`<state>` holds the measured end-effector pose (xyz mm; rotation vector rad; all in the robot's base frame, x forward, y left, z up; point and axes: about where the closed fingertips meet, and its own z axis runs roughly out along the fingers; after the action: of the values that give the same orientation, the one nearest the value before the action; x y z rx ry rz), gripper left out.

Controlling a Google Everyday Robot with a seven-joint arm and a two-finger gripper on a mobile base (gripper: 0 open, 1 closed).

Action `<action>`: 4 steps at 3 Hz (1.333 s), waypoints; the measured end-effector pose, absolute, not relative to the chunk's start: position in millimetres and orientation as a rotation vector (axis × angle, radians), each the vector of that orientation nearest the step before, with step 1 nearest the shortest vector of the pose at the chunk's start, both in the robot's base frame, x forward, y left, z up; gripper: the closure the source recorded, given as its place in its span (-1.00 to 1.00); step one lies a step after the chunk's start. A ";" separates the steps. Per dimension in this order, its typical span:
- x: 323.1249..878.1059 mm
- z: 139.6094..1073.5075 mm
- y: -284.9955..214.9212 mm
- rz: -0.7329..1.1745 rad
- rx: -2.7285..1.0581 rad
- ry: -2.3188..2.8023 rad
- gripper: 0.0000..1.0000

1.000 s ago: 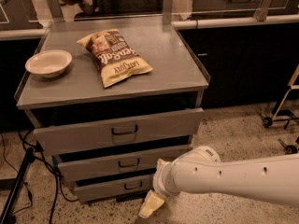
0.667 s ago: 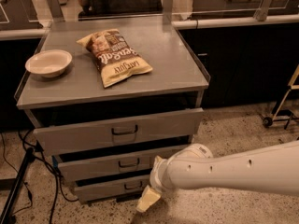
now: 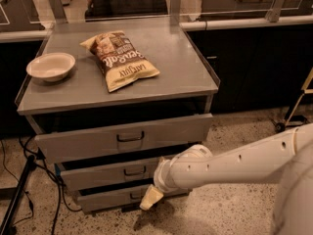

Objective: Open middle drawer

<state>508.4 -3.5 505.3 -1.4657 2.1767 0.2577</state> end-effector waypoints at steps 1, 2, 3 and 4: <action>520.8 487.0 -0.6 0.275 -1.436 2.181 -1.00; 535.9 472.2 -6.1 0.277 -1.398 2.182 -1.00; 552.5 467.0 -13.3 0.250 -1.391 2.172 -1.00; 582.0 450.5 -15.4 0.214 -1.414 2.165 -1.00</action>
Offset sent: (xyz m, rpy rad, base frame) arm 0.0457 -0.0084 -0.0553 0.0576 -0.0216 -0.0771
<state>582.0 -15.4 450.5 -1.4136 2.1648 0.2142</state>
